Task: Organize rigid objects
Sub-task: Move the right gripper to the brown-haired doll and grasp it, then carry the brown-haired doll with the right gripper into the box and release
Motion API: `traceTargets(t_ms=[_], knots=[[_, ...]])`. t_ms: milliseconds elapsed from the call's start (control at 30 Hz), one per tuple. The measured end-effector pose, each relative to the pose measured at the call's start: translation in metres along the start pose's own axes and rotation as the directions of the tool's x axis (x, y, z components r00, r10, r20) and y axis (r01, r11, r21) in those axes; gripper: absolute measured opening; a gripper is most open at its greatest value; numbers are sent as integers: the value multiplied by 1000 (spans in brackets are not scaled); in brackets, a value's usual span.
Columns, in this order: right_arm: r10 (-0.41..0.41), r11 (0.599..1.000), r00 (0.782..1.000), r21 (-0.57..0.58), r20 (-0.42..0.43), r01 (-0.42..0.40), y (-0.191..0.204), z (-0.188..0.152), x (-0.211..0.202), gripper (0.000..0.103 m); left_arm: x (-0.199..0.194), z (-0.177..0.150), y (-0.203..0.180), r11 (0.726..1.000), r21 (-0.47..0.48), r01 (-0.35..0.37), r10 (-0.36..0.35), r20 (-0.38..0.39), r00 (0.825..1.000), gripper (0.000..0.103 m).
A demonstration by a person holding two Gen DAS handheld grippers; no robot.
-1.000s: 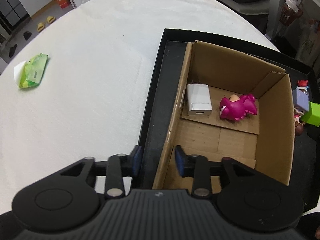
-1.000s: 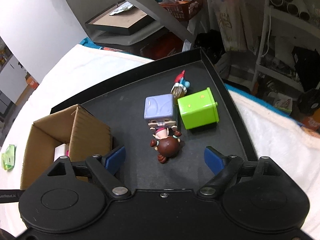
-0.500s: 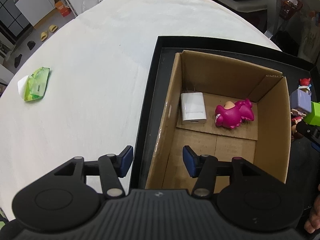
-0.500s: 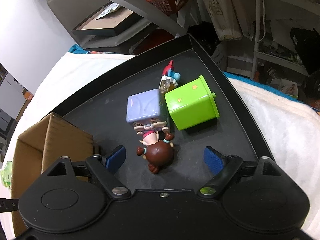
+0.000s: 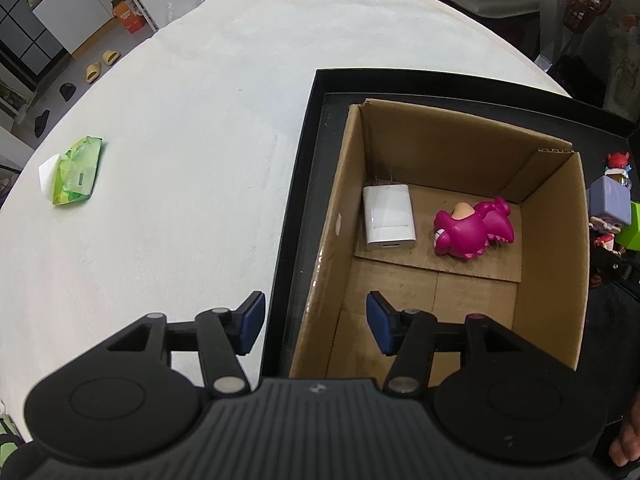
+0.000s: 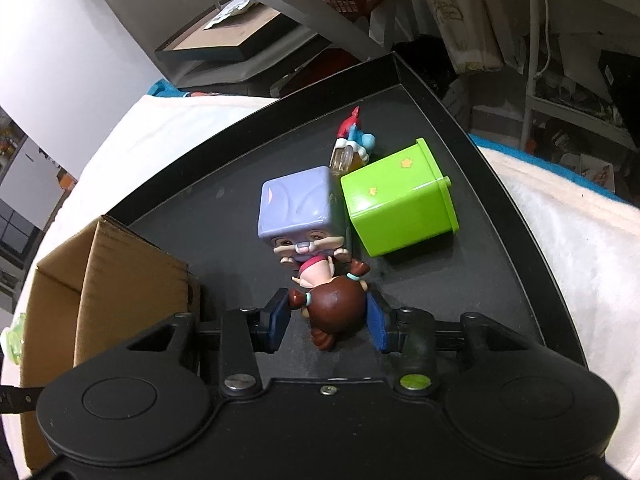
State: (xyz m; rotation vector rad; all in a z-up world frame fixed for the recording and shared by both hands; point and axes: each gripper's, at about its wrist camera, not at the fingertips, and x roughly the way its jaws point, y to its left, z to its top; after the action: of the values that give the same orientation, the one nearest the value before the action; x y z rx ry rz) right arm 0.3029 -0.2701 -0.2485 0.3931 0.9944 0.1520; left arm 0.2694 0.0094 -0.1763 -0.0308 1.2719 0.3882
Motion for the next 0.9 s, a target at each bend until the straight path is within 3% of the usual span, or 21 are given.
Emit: traceTargets(t_ms=[267, 900], knots=[[23, 1000, 1000, -7, 4, -23, 5, 0, -10, 40, -4, -2, 6, 1000, -16, 20, -20, 9, 1000, 55], [-50, 993, 997, -102, 66, 57, 44, 6, -56, 40, -11, -8, 30, 992, -58, 114, -112, 33, 993, 55]])
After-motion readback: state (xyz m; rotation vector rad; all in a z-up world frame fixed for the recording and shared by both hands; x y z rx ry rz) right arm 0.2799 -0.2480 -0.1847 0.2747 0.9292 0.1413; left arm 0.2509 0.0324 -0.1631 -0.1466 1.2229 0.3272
